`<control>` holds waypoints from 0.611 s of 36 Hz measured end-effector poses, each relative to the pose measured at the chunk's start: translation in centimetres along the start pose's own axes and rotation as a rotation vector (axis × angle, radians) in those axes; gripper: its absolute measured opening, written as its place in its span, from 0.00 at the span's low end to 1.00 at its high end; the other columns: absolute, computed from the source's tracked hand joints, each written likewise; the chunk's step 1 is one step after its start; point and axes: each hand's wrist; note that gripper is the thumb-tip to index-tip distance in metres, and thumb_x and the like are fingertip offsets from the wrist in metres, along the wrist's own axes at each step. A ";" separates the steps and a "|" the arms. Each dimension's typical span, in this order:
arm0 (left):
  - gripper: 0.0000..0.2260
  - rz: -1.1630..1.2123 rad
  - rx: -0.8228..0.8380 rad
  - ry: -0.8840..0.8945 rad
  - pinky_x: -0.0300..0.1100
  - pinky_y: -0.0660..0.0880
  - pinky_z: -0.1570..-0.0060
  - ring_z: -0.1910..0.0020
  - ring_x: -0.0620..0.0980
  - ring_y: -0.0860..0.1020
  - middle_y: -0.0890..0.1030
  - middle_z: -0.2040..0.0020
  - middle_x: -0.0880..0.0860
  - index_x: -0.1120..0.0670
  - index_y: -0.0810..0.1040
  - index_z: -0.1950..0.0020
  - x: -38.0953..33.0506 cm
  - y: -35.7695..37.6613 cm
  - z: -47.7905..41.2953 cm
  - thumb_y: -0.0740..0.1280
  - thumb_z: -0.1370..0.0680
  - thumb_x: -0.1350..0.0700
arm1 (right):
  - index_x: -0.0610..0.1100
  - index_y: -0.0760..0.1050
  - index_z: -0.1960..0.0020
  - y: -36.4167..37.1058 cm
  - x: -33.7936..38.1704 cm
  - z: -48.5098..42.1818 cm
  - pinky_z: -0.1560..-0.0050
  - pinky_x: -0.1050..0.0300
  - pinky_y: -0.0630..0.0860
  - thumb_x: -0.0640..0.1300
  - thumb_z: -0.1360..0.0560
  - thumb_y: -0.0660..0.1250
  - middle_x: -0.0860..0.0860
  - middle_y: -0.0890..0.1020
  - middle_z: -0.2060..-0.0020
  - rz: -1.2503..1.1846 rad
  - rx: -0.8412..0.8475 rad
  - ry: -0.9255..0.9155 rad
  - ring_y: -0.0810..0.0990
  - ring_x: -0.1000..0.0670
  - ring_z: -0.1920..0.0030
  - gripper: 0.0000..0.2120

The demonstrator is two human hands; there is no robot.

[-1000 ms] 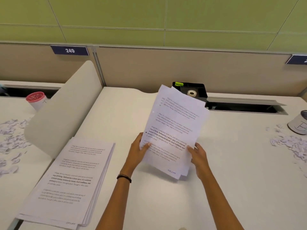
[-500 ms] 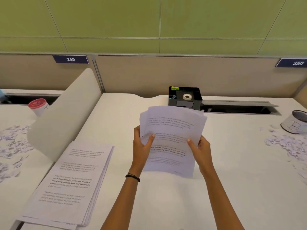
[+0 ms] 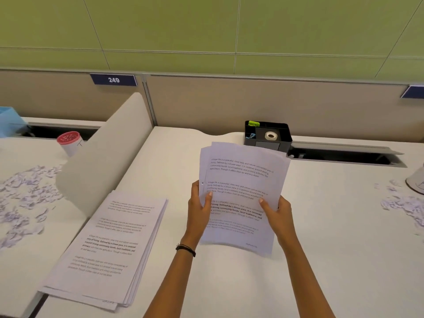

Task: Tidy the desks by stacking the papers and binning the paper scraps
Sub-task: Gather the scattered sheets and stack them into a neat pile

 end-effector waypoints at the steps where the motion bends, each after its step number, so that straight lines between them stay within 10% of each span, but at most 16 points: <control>1: 0.13 0.000 -0.007 0.004 0.30 0.76 0.59 0.49 0.33 0.76 0.74 0.45 0.41 0.51 0.64 0.37 0.0 -0.5 -0.2 0.60 0.20 0.60 | 0.46 0.75 0.46 0.3 0.2 0.0 0.58 0.60 0.80 0.40 0.24 0.65 0.52 0.82 0.52 -0.022 0.008 0.006 0.83 0.52 0.54 0.07; 22: 0.12 -0.203 -0.227 -0.152 0.33 0.73 0.57 0.53 0.45 0.76 0.77 0.48 0.49 0.53 0.73 0.40 6.0 -16.2 -2.6 0.65 0.23 0.62 | 0.49 0.73 0.42 14.7 -1.2 2.9 0.54 0.61 0.78 0.38 0.24 0.64 0.55 0.81 0.49 -0.156 0.279 0.295 0.81 0.54 0.49 0.12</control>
Point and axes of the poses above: each hand's wrist, its own z-axis away from the middle knuckle, its own y-axis out of the palm, x = y × z
